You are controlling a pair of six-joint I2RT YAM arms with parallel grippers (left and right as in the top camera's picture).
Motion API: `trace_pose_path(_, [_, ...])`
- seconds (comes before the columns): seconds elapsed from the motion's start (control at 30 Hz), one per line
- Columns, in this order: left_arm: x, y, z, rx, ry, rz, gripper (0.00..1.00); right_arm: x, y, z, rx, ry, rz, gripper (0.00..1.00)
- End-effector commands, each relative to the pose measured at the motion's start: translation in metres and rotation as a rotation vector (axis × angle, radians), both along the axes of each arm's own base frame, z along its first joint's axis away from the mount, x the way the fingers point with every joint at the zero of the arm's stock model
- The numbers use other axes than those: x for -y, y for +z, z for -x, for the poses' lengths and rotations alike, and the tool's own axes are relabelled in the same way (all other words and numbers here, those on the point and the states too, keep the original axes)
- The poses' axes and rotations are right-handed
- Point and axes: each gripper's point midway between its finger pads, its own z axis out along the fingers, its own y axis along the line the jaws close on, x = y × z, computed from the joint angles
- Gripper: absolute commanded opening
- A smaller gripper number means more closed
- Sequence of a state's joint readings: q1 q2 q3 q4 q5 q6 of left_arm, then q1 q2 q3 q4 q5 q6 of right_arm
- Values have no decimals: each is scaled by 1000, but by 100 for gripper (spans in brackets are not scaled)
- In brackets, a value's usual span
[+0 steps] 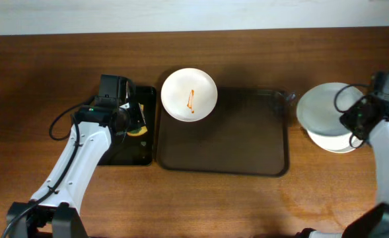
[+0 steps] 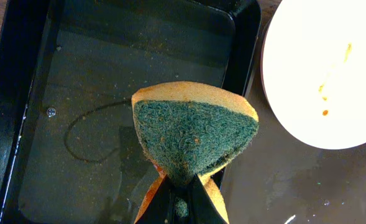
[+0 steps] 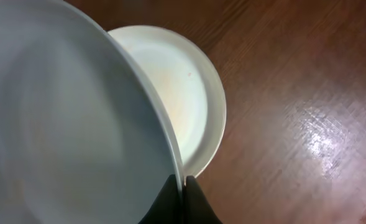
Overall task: Clean dirty plates on tray and stack at the side
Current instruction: 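Move the second plate right and stack it on the first plate, then reach the right gripper to the rim of the last plate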
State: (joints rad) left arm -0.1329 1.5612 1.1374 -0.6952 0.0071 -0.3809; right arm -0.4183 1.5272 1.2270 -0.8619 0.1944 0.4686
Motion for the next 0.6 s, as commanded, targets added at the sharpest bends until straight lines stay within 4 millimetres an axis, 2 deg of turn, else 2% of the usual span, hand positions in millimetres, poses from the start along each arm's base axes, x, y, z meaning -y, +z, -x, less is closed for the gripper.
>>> trace_pose_path(0.0, [-2,6,-2,20,-9,-7,0,17,-16,-1,32,-60,-107,4])
trace_pose_path(0.13, [-2,6,-2,20,-9,-8,0,38,-23,2,45,-111,-110,7])
trace_pose_path(0.17, [-2,6,-2,20,-9,-7,0,38,-22,-2,59,-94,-110,17])
trace_pose_path(0.2, [-2,6,-2,20,-9,-7,0,36,-21,-5,71,-75,-119,43])
trace_pose_path(0.27, [-2,6,-2,20,-9,-7,0,25,-21,-12,101,-38,-177,57])
trace_pose_path(0.33, [-2,6,-2,20,-9,-7,0,-8,-16,-32,170,166,-286,56])
trace_pose_path(0.4, [-2,6,-2,20,-9,-7,0,-49,-9,-49,222,375,-365,56])
trace_pose_path(0.5, [-2,6,-2,20,-9,-7,0,-114,-4,-69,228,611,-387,55])
trace_pose_path(0.57, [-1,6,-2,20,-10,-7,0,-165,3,-88,259,790,-348,55])
